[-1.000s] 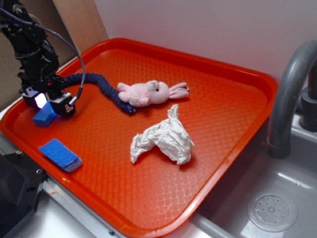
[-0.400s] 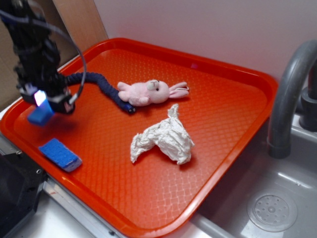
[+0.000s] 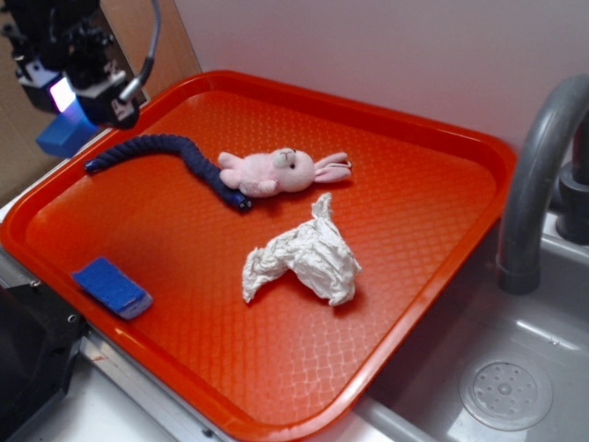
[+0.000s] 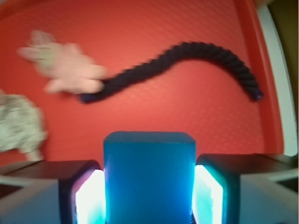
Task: Grab the blue block.
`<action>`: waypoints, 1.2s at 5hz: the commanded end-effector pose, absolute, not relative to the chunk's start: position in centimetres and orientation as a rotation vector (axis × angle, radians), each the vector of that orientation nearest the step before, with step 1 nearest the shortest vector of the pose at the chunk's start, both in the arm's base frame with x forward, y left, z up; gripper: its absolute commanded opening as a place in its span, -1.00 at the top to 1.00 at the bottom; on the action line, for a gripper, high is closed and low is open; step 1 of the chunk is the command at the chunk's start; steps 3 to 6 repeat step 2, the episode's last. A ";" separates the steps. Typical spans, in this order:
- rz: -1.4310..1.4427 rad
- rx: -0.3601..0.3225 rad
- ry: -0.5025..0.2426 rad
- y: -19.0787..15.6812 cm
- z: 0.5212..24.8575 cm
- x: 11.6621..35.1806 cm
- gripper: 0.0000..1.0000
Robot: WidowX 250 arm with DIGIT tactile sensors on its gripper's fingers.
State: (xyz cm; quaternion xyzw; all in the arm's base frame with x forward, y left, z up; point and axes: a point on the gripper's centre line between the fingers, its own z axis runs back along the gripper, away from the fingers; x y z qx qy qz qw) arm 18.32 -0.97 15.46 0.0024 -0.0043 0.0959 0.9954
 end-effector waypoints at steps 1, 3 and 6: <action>0.127 -0.108 -0.123 -4.9 20.5 18.2 1.00; 0.126 -0.122 -0.090 -4.2 19.8 18.5 1.00; 0.126 -0.122 -0.090 -4.2 19.8 18.5 1.00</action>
